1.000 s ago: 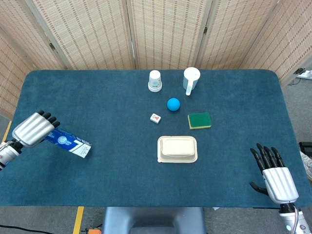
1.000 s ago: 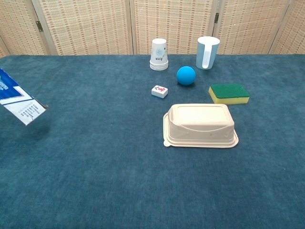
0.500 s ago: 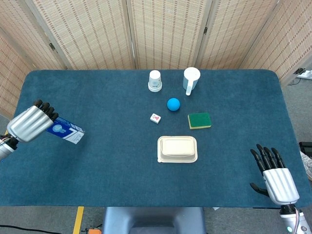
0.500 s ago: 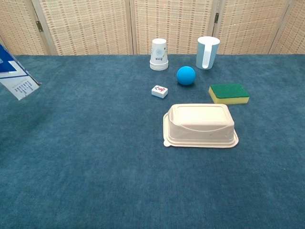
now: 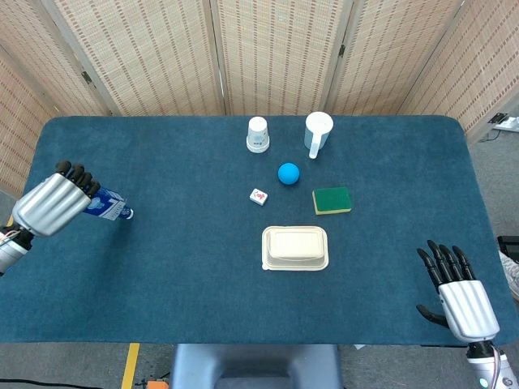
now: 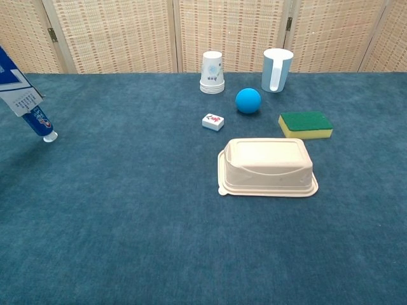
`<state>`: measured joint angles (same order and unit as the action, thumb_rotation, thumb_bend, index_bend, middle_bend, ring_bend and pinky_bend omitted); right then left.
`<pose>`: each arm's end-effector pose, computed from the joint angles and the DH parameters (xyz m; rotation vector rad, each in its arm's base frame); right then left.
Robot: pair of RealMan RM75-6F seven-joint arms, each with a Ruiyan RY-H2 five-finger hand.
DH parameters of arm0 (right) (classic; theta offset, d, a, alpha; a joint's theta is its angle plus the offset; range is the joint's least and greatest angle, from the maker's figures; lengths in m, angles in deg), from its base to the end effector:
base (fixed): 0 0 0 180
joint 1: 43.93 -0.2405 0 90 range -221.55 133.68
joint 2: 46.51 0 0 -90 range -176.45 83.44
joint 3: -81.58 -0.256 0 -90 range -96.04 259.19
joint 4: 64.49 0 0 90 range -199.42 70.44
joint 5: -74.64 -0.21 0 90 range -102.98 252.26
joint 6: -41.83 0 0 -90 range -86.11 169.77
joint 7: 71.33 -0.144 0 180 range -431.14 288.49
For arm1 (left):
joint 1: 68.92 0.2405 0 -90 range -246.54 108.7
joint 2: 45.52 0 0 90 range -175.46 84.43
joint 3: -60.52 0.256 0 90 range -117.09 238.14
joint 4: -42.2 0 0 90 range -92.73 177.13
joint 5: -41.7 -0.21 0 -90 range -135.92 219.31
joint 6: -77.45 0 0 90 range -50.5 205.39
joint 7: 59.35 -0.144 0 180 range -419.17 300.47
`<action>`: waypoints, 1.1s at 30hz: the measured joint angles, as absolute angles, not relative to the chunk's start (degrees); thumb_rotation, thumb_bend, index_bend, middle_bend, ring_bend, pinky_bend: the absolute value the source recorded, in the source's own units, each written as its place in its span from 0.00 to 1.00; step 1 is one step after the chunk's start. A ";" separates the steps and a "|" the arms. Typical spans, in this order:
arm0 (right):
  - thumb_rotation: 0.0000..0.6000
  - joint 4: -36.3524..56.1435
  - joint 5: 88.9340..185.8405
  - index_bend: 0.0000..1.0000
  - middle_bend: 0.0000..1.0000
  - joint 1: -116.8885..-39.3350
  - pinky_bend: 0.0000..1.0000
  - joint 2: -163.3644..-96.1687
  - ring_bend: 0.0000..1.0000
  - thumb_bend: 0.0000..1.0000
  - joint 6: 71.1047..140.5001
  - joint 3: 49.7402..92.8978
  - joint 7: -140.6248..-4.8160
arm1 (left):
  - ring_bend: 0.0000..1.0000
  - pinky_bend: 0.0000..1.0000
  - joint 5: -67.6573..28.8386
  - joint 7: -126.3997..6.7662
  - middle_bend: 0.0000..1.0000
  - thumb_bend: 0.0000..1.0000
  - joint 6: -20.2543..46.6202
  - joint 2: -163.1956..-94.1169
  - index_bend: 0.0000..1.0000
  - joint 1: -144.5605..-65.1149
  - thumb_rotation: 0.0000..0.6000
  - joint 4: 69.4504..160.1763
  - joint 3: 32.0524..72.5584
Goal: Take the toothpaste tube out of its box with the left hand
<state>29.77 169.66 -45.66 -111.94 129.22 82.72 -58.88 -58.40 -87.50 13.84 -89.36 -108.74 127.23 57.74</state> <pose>-0.2930 -0.1479 0.1369 1.5521 -0.7614 0.8174 -0.1958 0.3457 0.2401 -1.9368 0.3552 -0.3667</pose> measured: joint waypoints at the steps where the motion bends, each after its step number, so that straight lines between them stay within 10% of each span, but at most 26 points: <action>1: 1.00 29.78 169.67 0.00 0.00 -45.65 0.00 -111.94 0.00 0.13 129.25 82.72 -58.86 | 0.35 0.44 -58.39 -87.53 0.46 0.17 13.85 -89.33 0.39 -108.70 1.00 127.31 57.68; 33: 1.00 30.04 169.49 0.00 0.00 -45.97 0.00 -112.19 0.00 0.13 128.34 82.85 -57.92 | 0.34 0.43 -55.49 -81.53 0.46 0.15 11.43 -81.93 0.39 -104.93 1.00 137.12 53.63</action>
<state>30.04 169.49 -45.97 -112.19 128.34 82.85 -57.92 -55.49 -81.53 11.43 -81.93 -104.93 137.12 53.63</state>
